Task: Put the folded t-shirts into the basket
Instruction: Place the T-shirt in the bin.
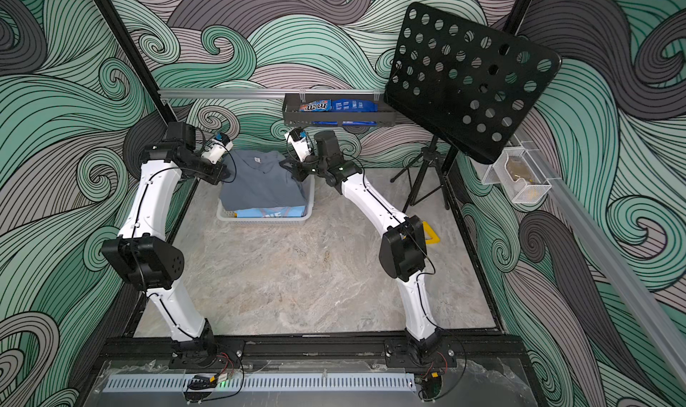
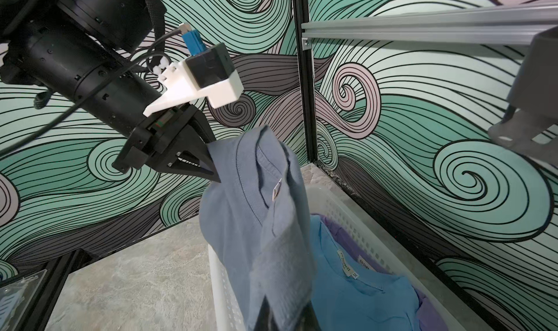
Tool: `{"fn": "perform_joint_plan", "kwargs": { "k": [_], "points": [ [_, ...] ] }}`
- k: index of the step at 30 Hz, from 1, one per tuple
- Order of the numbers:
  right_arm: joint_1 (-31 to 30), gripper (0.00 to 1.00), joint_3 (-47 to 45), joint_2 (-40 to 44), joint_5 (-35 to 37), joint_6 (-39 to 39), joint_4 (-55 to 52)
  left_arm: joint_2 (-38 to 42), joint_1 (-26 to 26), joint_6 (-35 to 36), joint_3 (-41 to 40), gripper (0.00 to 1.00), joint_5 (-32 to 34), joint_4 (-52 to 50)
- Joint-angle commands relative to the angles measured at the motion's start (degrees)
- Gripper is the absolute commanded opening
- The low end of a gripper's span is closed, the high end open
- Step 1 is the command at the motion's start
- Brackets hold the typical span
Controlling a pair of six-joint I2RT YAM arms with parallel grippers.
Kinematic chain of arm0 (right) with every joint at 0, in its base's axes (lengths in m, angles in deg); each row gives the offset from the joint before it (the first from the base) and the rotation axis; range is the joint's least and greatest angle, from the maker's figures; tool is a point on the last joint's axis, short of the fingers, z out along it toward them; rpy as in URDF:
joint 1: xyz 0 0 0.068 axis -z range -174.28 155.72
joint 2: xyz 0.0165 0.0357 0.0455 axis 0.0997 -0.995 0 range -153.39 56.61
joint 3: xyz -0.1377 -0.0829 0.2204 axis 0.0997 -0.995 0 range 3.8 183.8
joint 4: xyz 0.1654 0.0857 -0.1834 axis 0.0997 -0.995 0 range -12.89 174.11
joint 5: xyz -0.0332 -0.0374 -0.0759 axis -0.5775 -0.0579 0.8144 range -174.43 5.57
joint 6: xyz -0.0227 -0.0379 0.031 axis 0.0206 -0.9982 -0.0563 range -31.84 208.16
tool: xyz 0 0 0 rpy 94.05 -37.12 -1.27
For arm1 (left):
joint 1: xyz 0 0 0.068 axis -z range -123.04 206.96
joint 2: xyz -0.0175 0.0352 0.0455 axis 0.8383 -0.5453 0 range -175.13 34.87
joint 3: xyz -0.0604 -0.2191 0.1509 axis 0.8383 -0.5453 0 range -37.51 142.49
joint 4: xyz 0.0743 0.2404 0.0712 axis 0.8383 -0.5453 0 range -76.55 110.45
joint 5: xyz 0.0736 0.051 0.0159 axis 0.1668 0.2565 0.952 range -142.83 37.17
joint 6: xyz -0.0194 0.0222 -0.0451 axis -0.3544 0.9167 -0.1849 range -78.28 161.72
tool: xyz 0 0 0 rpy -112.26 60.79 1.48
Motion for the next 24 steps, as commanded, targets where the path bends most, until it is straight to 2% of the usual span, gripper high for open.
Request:
{"fn": "perform_joint_plan", "kwargs": {
  "k": [1, 24],
  "points": [
    [-1.0, 0.00, 1.1, -0.6, -0.9, 0.8, 0.1, -1.0, -0.9, 2.1, 2.3, 0.00, 0.0, 0.3],
    [-0.4, 0.00, -7.4, 0.6, 0.1, 3.2, 2.6, -7.2, -1.0, 5.2, 2.0, 0.00, 0.5, -2.2]
  ]
}}
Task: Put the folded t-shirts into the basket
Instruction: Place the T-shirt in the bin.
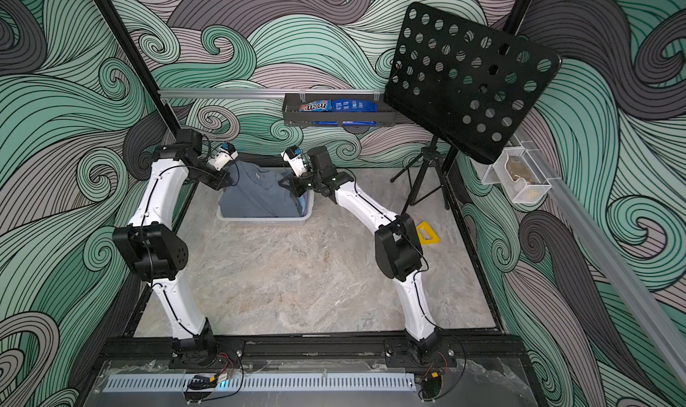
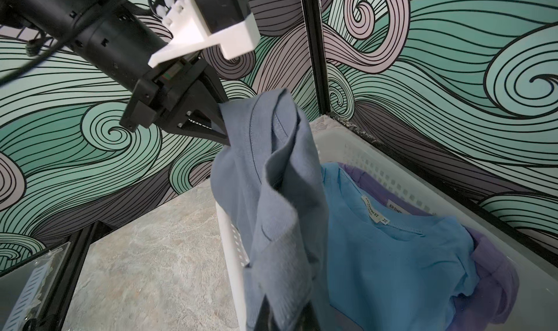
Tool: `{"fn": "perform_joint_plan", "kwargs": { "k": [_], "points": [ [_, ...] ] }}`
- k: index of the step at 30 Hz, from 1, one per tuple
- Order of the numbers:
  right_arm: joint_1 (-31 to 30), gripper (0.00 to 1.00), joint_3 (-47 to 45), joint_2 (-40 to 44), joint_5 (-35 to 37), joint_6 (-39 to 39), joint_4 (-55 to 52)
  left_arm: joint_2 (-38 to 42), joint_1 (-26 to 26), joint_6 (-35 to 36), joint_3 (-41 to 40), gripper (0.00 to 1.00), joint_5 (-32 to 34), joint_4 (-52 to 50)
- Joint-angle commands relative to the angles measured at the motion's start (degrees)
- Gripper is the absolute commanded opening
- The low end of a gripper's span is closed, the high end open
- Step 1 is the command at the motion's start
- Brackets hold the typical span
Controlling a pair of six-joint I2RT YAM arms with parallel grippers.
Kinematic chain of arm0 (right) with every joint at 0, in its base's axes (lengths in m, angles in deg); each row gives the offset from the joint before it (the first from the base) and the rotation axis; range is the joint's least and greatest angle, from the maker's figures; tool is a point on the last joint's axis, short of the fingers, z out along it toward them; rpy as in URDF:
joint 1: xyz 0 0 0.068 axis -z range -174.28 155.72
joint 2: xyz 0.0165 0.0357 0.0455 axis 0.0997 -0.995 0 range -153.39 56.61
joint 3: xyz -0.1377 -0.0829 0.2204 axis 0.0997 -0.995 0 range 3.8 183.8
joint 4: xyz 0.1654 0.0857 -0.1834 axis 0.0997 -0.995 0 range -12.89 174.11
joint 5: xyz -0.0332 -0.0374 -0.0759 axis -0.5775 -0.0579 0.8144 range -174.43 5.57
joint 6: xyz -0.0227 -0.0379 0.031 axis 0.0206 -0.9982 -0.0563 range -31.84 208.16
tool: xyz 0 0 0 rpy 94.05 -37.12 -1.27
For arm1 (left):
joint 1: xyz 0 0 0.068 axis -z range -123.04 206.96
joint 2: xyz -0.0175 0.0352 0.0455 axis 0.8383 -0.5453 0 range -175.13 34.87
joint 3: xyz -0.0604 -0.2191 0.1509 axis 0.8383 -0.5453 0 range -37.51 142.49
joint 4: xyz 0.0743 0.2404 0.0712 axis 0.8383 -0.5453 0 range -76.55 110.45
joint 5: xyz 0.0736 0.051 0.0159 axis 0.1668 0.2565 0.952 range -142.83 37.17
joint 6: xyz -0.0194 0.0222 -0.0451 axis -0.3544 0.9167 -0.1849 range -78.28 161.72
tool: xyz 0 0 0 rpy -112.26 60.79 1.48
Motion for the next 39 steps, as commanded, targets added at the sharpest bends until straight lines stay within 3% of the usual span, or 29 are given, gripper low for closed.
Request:
{"fn": "perform_joint_plan", "kwargs": {
  "k": [1, 19, 24, 34, 39],
  "points": [
    [1.0, 0.00, 0.6, 0.9, 0.0, 1.2, 1.8, -1.7, -0.4, 0.6, 2.0, 0.00, 0.4, -0.3],
    [3.7, 0.00, 12.4, -9.3, 2.7, -0.9, -1.3, -11.5, 0.0, 0.7, 7.1, 0.00, 2.2, 4.2],
    [4.4, 0.00, 16.4, -13.0, 4.0, -1.8, -2.0, -13.4, 0.4, 0.7, 7.2, 0.09, 2.8, 7.2],
    [6.6, 0.14, 24.5, -21.7, 6.9, -3.6, -2.1, -17.7, 2.0, 0.1, 7.2, 0.28, 4.8, 13.0],
    [7.5, 0.33, 28.2, -25.7, 11.0, -5.3, -1.0, -19.6, 3.2, -1.3, 7.0, 0.39, 8.0, 16.7]
  ]
}}
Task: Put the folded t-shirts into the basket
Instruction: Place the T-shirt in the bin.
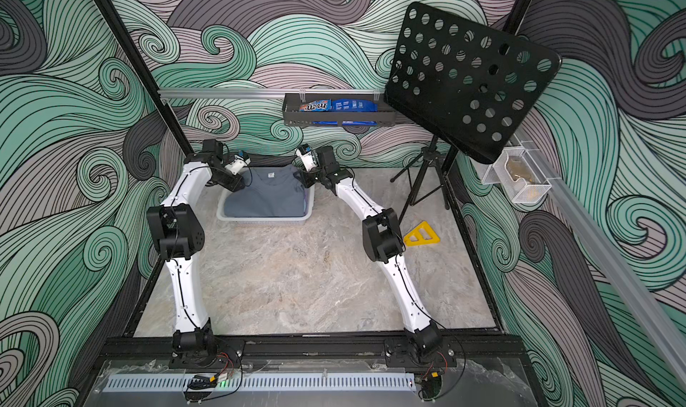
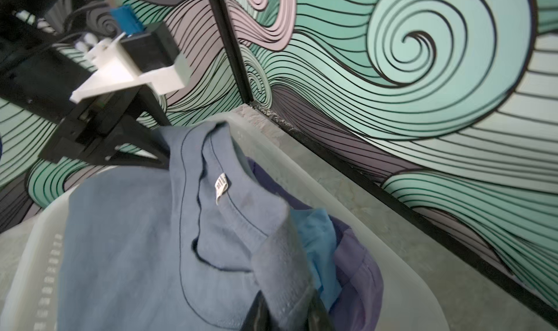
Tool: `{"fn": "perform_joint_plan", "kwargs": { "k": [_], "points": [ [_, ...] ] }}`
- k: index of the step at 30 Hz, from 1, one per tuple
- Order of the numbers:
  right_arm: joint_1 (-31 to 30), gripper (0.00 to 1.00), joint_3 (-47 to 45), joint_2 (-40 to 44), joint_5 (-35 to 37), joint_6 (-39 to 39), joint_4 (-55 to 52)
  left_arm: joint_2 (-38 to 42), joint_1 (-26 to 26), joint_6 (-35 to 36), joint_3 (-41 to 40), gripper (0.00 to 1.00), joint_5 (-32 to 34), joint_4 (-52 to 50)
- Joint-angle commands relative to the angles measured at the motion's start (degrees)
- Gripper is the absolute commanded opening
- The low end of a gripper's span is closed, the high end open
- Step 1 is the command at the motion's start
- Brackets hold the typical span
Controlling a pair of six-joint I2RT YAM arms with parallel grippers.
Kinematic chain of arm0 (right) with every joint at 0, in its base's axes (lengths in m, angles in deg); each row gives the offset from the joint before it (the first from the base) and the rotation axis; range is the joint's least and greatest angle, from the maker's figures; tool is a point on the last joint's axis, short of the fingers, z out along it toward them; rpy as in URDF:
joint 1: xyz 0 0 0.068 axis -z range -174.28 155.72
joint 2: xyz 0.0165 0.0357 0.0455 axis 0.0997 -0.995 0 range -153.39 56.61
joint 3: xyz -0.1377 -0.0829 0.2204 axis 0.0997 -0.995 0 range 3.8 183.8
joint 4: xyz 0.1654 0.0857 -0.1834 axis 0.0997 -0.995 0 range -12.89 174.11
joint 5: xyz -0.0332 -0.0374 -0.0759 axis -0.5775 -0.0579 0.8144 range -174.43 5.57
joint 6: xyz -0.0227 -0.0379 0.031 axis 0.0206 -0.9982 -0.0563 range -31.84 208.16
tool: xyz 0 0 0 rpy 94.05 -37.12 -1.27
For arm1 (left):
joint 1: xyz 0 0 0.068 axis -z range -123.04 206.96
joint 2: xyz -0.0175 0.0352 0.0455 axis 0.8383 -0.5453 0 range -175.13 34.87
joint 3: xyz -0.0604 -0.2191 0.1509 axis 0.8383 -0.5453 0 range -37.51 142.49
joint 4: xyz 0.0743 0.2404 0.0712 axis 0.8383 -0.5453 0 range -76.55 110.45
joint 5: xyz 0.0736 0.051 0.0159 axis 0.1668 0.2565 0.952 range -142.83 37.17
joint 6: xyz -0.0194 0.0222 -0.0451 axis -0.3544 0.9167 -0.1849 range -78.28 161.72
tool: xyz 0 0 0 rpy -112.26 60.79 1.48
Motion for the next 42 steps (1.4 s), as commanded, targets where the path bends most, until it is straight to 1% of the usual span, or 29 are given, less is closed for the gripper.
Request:
{"fn": "perform_joint_plan", "kwargs": {
  "k": [1, 5, 6, 9, 12, 14, 17, 20, 24, 26, 29, 36, 42],
  "points": [
    [0.9, 0.37, 3.3, -1.7, 4.7, -2.1, 1.6, -1.4, 1.2, -1.4, 1.9, 0.42, 3.2, 3.5],
    [1.7, 0.54, 4.3, -1.3, 6.1, -3.1, 1.6, -0.2, 2.4, -3.1, 1.9, 0.50, 8.1, 6.1],
    [2.0, 0.57, 4.0, -0.6, 6.1, -3.5, 1.4, 0.7, 2.7, -3.6, 1.9, 0.54, 9.6, 6.6],
    [2.8, 0.64, 2.8, 2.8, 4.6, -3.2, 0.5, 3.0, 3.0, -5.7, 1.8, 0.62, 12.4, 6.9],
    [3.0, 0.71, 0.9, 6.8, 1.4, -3.5, -1.1, 5.3, 3.1, -8.2, 1.8, 0.73, 12.6, 5.6],
    [2.6, 0.73, -0.8, 9.6, -0.4, -4.4, -2.5, 6.8, 3.1, -9.7, 1.6, 0.77, 9.9, 3.9],
    [1.0, 0.73, -6.1, 13.9, -1.9, -7.0, -2.6, 7.8, 3.3, -11.2, 1.2, 0.76, 3.5, 0.9],
    [-0.8, 0.71, -10.5, 16.7, -2.1, -9.0, -1.7, 7.2, 3.6, -12.2, 1.3, 0.72, -0.2, -0.9],
    [-2.7, 0.66, -10.4, 15.6, -2.4, -8.2, -0.9, 5.2, 3.6, -13.3, 1.7, 0.63, -2.7, -1.3],
    [-3.5, 0.65, -8.7, 13.7, -2.2, -7.8, -0.9, 3.7, 3.6, -14.1, 2.4, 0.61, -3.0, -1.4],
    [-4.5, 0.62, -6.1, 10.5, -1.1, -7.5, -1.1, 1.3, 3.6, -15.1, 3.8, 0.60, -2.2, -1.4],
    [-4.6, 0.59, -0.9, 2.3, 2.3, -5.6, 0.4, -3.6, 3.7, -16.7, 4.8, 0.60, 0.9, 0.3],
    [-4.3, 0.58, 2.7, -4.1, 6.9, -5.5, -0.2, -6.9, 3.7, -17.2, 4.8, 0.61, 0.8, -0.2]
  ]
}}
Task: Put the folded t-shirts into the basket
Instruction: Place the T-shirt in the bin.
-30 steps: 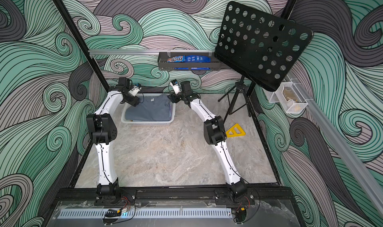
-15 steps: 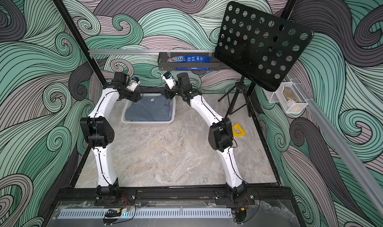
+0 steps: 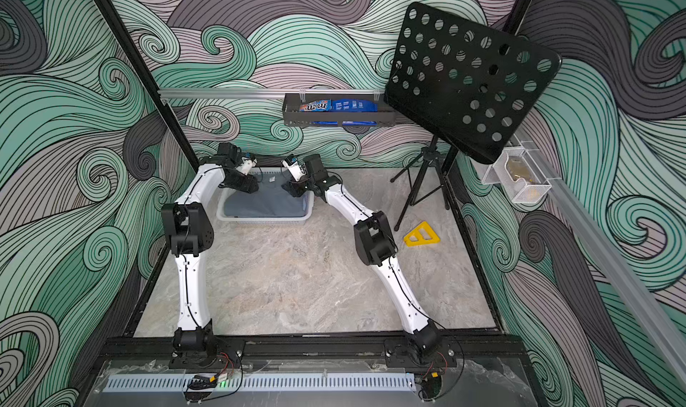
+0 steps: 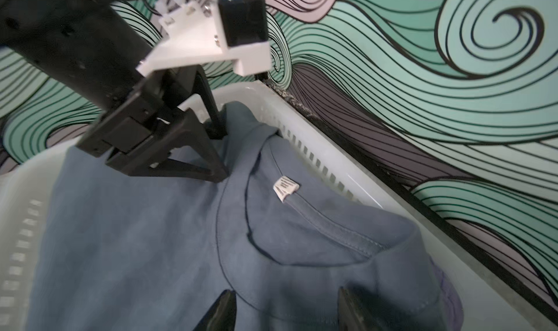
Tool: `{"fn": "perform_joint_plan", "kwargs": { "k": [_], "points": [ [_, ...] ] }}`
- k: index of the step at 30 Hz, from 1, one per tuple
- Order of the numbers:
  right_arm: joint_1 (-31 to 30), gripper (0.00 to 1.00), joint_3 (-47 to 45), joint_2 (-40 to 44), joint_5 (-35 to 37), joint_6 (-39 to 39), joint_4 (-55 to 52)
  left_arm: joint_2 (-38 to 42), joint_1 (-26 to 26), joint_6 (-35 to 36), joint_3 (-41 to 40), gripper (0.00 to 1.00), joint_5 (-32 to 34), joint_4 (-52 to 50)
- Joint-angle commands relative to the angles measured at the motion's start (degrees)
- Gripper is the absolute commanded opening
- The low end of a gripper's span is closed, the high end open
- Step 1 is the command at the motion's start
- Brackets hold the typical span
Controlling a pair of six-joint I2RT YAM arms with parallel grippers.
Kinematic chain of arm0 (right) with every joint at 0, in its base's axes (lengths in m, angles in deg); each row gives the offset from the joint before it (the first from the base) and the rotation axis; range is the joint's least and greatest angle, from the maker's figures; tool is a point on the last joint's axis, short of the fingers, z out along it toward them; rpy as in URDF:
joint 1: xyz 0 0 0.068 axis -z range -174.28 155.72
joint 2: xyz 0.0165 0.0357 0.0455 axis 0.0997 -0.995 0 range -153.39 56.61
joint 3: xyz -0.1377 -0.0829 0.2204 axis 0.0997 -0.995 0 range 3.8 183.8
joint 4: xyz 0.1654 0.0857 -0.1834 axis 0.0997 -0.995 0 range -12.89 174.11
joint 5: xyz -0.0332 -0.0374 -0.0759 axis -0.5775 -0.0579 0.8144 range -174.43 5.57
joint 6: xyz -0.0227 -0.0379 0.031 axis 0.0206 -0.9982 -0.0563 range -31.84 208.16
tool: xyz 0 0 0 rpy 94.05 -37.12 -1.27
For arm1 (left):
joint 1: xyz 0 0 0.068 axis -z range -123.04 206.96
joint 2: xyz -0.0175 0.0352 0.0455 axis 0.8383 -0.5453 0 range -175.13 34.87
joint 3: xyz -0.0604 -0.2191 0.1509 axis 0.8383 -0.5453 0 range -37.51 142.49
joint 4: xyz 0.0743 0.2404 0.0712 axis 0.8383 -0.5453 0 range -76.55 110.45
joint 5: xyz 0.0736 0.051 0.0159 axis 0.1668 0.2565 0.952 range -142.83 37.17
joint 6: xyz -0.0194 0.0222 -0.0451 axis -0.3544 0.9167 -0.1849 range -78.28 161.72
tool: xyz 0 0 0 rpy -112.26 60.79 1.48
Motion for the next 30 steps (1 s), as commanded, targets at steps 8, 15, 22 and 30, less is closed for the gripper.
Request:
{"fn": "perform_joint_plan", "kwargs": {
  "k": [8, 15, 22, 30],
  "points": [
    [-0.5, 0.58, -0.5, -2.7, 7.3, -1.4, -1.4, -5.0, 0.4, -0.8, 3.2, 0.65, 0.8, -1.9],
    [-0.3, 0.67, 0.4, 5.0, 6.9, -2.9, -6.0, 1.4, 0.4, -0.6, 5.0, 0.73, 1.2, -4.6],
    [-0.2, 0.82, -6.1, 18.7, 3.8, -5.2, -9.8, 10.7, 0.3, -0.6, 3.1, 0.83, -3.1, -8.1],
    [2.0, 0.99, -25.3, 37.6, 3.9, -8.9, -11.0, 24.1, 0.2, 0.0, -6.8, 0.99, -3.5, -9.6]
  ]
}}
